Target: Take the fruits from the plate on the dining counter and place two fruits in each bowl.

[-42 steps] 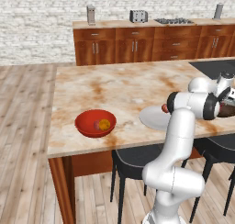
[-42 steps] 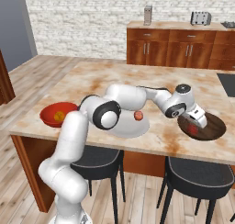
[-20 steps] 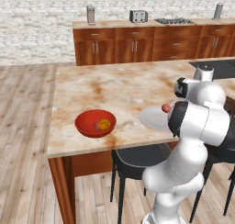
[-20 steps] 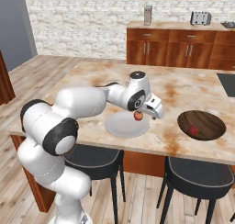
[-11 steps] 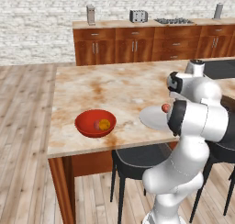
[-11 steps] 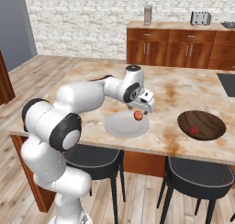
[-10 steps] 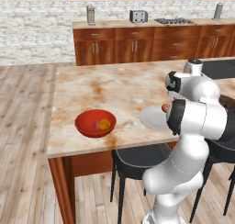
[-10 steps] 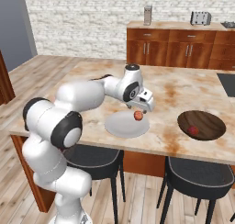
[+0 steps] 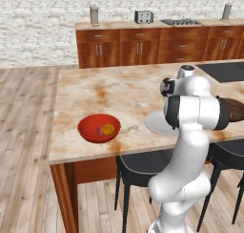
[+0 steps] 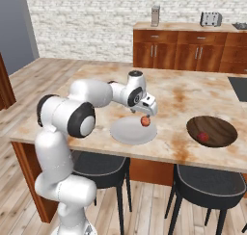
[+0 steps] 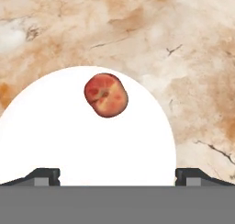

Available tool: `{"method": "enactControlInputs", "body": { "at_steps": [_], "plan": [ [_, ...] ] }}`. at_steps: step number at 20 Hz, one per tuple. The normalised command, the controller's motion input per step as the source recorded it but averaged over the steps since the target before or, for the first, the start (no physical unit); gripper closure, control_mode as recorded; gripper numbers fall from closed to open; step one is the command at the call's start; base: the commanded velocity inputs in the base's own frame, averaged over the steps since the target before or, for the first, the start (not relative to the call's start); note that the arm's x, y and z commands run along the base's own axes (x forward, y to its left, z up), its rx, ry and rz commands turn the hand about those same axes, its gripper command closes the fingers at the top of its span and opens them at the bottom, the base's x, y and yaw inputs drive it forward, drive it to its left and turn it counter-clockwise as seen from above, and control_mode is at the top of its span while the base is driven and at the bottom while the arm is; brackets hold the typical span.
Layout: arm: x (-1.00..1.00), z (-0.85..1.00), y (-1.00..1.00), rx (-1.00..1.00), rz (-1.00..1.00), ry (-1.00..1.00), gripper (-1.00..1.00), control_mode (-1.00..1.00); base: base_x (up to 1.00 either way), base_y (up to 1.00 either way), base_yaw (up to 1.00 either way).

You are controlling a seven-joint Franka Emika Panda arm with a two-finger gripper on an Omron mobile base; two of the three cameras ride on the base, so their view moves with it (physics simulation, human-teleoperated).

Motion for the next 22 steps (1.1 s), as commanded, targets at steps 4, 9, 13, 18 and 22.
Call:
{"method": "enactControlInputs", "body": {
  "at_steps": [4,9,13,18,22],
  "plan": [
    [0.41,-0.26,-0.06,0.0,0.0,0.0,-1.0,-1.0,0.0,0.0,0.0],
    [0.4,-0.36,-0.05,0.0,0.0,0.0,-1.0,-1.0,0.0,0.0,0.0],
    [0.38,-0.23,-0.09,0.02,0.0,0.0,-1.0,-1.0,0.0,0.0,0.0],
    [0.09,-0.12,-0.04,0.0,0.0,0.01,-1.0,-1.0,0.0,0.0,0.0],
    [0.0,-0.21,0.0,0.0,0.0,0.02,-1.0,-1.0,0.0,0.0,0.0]
  ]
}}
